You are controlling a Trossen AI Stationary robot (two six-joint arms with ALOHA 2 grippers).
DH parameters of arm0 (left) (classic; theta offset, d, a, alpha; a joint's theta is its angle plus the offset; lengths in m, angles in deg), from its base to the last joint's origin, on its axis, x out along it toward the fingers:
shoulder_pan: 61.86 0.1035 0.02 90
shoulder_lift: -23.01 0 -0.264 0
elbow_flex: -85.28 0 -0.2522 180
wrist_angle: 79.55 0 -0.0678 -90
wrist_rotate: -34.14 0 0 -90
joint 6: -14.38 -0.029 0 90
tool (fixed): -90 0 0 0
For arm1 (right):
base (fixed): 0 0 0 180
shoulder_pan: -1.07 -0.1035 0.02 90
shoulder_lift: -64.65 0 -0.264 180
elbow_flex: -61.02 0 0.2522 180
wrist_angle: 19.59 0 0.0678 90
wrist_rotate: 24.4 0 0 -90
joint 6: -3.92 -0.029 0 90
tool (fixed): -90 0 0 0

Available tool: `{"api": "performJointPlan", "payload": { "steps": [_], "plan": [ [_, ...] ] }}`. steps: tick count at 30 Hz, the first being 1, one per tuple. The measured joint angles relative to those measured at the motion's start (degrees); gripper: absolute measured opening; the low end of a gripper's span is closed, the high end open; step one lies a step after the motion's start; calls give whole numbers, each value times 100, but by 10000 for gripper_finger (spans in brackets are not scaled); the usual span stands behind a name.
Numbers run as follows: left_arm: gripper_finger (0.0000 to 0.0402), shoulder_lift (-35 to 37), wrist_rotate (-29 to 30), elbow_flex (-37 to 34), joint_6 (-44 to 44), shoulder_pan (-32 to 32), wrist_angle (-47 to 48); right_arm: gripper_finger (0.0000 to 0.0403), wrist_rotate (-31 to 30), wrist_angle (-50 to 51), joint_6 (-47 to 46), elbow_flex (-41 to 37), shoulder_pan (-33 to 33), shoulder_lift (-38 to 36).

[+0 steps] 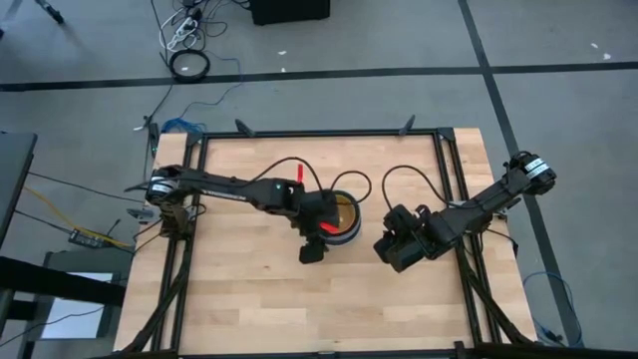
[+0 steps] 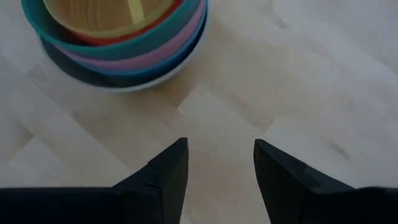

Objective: Nest bowls inside each other
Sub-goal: Return to Home Position

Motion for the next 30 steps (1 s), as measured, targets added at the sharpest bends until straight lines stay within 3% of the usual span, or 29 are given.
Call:
{"api": "performJointPlan", "payload": {
  "steps": [8,12,15,18,21,24,27,30],
  "plan": [
    [218,412,46,1252,-95,-202,529,169,-1508,-344,994,2,-235,-2],
    [218,1075,772,1400,-430,-353,270,169,-2295,-1046,1983,92,-320,1],
    [218,1623,1405,1407,-841,-561,60,169,-2995,-1823,3415,477,-263,-10],
    [218,2084,2069,1402,-1337,-710,-65,169,-3081,-2875,5684,1115,-31,-60],
    [218,2462,2370,1245,-1813,-694,-572,169,-2435,-4315,7865,1728,309,-197],
    [218,2590,2362,1142,-2127,-320,-1616,169,-514,-5647,9375,2260,763,-347],
    [218,2590,1719,1138,-2299,266,-2281,169,1659,-6256,9797,2931,1366,-457],
    [218,2608,1435,1137,-2193,901,-2008,169,2394,-5677,9627,3674,2001,-494]
  ]
}}
